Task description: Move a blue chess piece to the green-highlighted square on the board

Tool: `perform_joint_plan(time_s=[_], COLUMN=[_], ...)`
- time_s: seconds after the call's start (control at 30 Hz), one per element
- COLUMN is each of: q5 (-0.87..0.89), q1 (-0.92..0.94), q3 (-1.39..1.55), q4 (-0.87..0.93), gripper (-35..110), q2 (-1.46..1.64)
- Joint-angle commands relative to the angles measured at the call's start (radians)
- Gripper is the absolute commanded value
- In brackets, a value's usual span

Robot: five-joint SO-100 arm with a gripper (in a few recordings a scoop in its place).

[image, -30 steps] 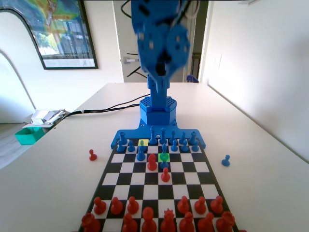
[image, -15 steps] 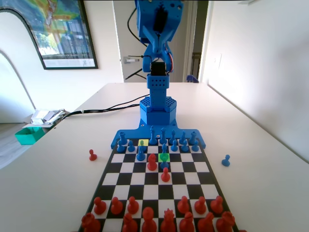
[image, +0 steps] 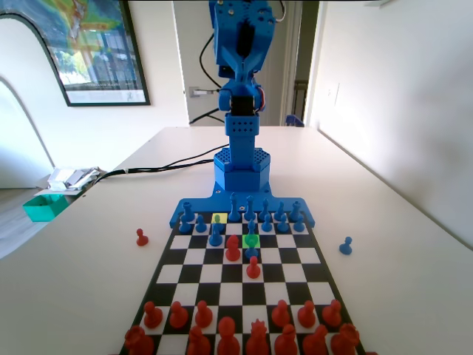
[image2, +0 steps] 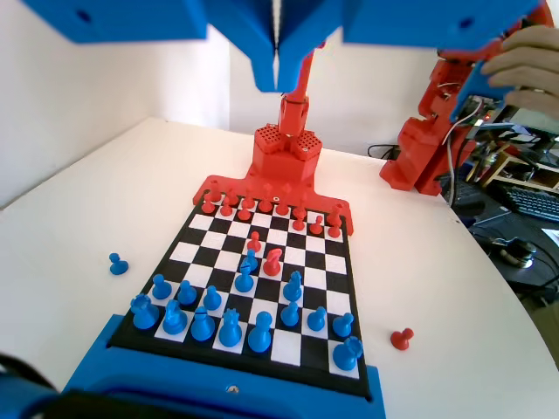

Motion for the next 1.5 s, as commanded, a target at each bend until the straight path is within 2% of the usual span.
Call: perform_joint_plan(time_s=[0.0, 1.47], q5=[-0.003, 0.005], q1=[0.011, -0.006], q3=[0.0, 0.003], q4=[-0.021, -0.032], gripper=[1, 1], q2=[0.038, 0.086])
